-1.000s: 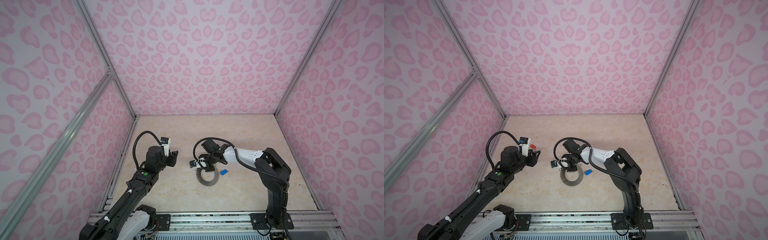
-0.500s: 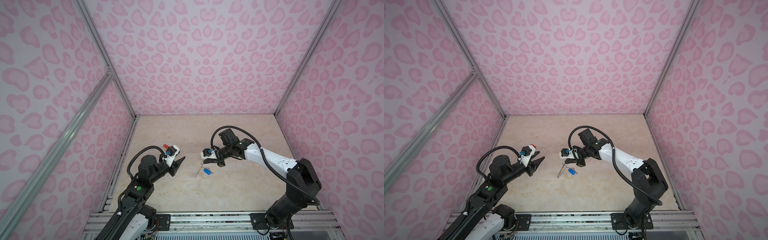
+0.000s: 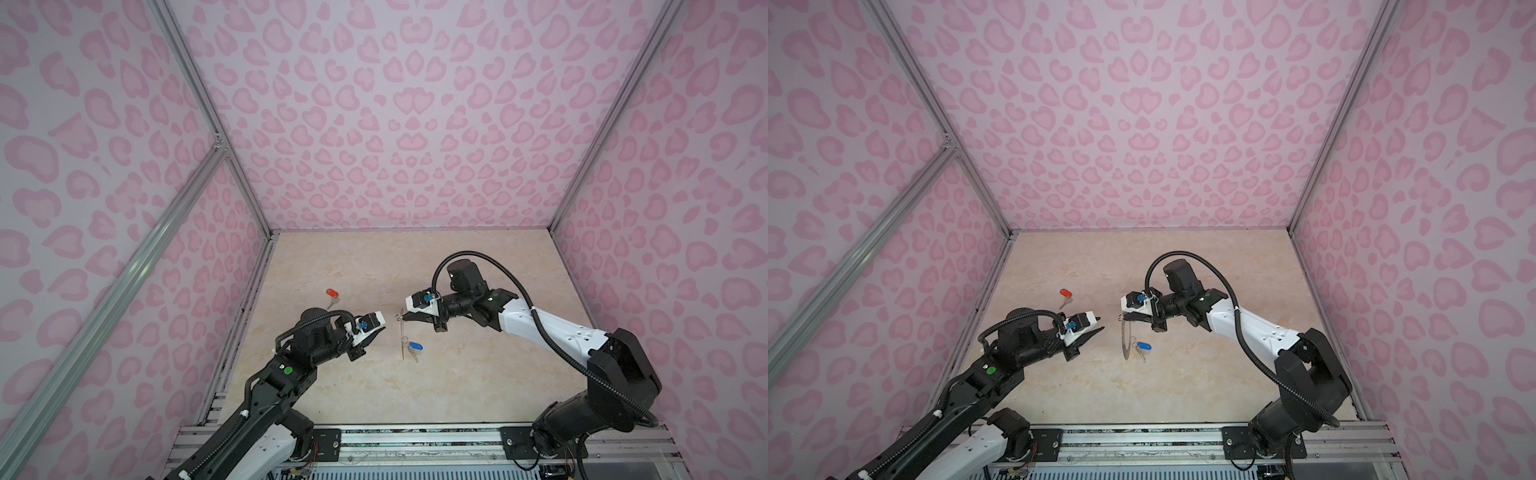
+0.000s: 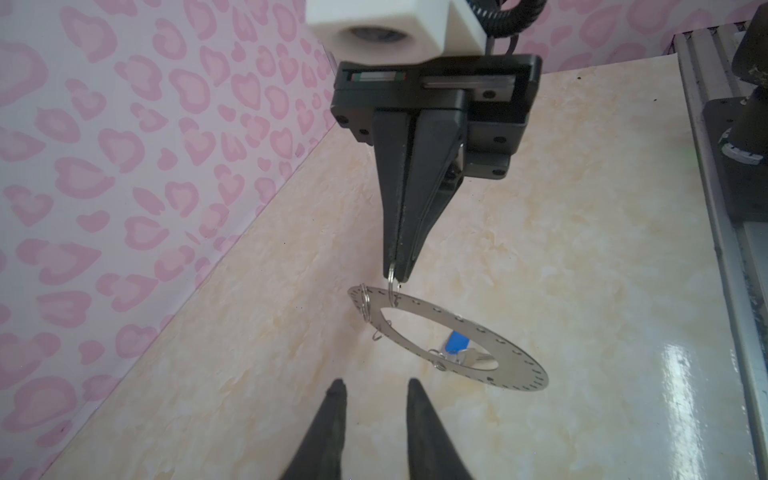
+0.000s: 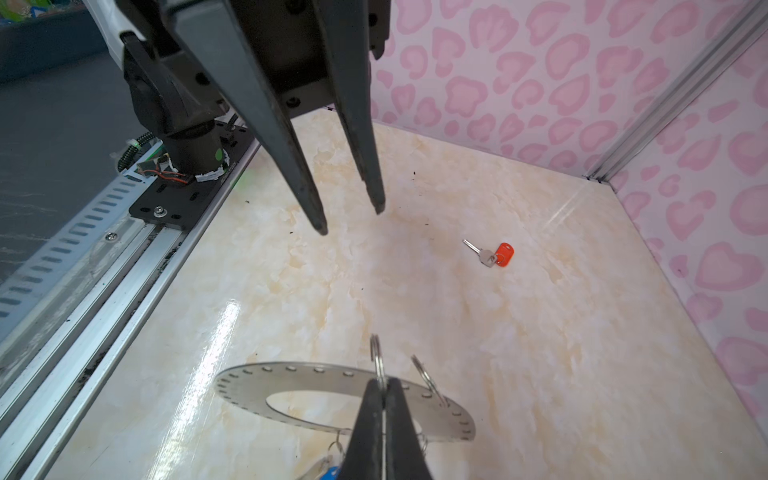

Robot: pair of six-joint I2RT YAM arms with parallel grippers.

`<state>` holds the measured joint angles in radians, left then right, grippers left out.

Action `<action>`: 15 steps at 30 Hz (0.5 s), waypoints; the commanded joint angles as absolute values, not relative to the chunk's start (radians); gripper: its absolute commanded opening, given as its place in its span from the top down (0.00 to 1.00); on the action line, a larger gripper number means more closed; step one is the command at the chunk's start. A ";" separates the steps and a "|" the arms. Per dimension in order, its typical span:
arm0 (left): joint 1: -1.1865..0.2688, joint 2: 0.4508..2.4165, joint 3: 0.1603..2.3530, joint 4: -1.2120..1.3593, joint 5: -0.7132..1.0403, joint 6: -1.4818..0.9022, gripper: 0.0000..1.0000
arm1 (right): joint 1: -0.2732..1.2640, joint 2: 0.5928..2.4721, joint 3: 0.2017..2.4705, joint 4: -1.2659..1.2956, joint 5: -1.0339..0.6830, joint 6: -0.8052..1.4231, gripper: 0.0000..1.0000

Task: Put the keys on the keyring
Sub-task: 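Lift the ring plate with the right gripper toward the left gripper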

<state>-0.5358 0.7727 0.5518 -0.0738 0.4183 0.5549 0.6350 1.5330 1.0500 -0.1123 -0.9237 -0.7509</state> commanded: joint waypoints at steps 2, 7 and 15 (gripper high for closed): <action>-0.574 0.808 0.574 -0.064 0.380 0.625 0.75 | 0.638 1.527 1.037 -0.044 -0.946 -0.715 1.00; -0.605 0.862 0.594 -0.049 0.337 0.640 0.77 | 0.644 1.531 1.035 -0.044 -0.946 -0.703 1.00; -0.634 0.932 0.628 0.000 0.291 0.624 0.79 | 0.654 1.539 1.049 -0.075 -0.944 -0.704 1.00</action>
